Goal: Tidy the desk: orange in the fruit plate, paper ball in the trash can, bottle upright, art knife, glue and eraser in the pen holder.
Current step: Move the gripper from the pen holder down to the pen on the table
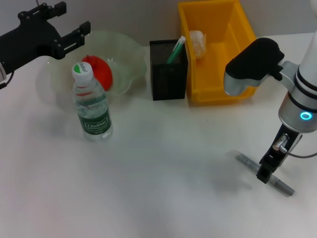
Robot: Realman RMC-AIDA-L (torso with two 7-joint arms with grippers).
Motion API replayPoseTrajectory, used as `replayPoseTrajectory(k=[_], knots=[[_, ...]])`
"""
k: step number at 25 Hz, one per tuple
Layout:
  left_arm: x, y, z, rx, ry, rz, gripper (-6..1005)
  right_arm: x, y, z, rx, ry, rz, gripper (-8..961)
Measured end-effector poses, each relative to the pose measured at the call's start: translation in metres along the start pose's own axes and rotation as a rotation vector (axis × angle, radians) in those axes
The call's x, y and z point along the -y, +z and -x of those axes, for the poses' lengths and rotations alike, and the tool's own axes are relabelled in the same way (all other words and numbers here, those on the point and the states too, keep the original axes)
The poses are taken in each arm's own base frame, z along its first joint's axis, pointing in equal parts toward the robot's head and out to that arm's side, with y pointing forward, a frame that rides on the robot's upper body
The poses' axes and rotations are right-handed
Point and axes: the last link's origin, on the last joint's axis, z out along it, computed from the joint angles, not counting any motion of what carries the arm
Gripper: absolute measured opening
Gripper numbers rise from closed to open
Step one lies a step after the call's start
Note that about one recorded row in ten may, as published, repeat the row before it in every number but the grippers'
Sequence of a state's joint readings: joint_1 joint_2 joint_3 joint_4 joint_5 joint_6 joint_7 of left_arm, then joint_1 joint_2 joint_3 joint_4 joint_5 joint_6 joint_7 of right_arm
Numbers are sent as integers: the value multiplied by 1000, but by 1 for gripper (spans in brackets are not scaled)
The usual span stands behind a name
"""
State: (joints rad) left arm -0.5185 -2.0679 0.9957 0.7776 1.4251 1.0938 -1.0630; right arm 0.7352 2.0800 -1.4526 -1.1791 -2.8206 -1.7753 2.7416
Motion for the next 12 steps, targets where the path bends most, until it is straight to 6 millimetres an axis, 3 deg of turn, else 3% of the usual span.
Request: replayPoseTrajectory(k=[12], knots=[[0, 0, 0, 0, 0, 1, 686, 3, 9, 0, -8, 2, 4, 554]])
